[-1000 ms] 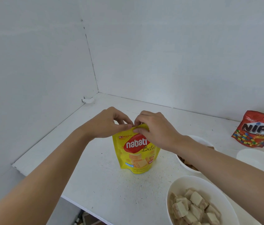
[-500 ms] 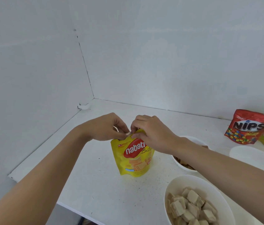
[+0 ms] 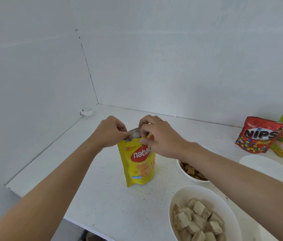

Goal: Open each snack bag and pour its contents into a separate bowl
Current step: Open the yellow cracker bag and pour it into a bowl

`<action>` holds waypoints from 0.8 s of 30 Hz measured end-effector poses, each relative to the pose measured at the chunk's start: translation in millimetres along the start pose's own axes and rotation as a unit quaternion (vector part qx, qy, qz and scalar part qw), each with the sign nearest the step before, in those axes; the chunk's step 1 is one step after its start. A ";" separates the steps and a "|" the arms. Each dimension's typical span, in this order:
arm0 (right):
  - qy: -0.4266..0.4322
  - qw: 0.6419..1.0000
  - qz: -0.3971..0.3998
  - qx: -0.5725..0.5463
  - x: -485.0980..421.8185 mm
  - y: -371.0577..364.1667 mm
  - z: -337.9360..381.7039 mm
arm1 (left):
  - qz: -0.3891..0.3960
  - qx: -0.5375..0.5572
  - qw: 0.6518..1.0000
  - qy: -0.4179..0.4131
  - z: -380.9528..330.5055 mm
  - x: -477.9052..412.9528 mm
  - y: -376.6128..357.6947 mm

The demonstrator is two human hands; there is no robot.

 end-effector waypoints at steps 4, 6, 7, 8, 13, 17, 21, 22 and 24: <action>0.019 0.998 0.035 0.056 6.4 6.1 -4.3 | -0.030 -0.033 0.999 0.028 10.9 -10.0 13.5; 0.027 0.995 0.041 0.092 5.9 7.6 -3.5 | -0.067 -0.082 0.994 0.024 12.8 -15.2 17.9; 0.035 0.993 0.037 0.102 4.4 9.3 -1.2 | -0.079 -0.092 0.992 0.022 12.0 -16.8 17.6; 0.040 0.993 0.030 0.105 2.5 11.8 0.9 | -0.088 -0.090 0.992 0.022 9.8 -17.5 17.2; 0.034 0.995 0.029 0.091 6.9 17.5 -9.3 | 0.009 -0.021 1.000 0.011 -1.3 -14.0 3.4; 0.064 0.994 0.018 0.082 15.4 9.6 -5.7 | 0.057 -0.008 0.998 0.011 -9.6 -6.6 -15.7; 0.069 0.995 0.021 0.073 15.5 7.5 -6.5 | 0.099 -0.022 0.995 0.009 -15.2 -1.8 -28.0; 0.068 0.995 0.026 0.068 15.0 7.7 -6.9 | 0.112 -0.030 0.993 0.010 -15.9 -1.0 -29.6; 0.071 0.995 0.034 0.062 13.8 9.2 -8.8 | 0.115 -0.050 0.992 0.009 -16.7 -2.0 -29.0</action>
Point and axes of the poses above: each hand's wrist, its own x-axis away from the middle knuckle, its own y-axis out of the back of the hand, z = x × y, the point moved 7 cm from there along -x, towards the middle knuckle, and after that the axes turned 15 degrees about -z, right-handed, at the moved point
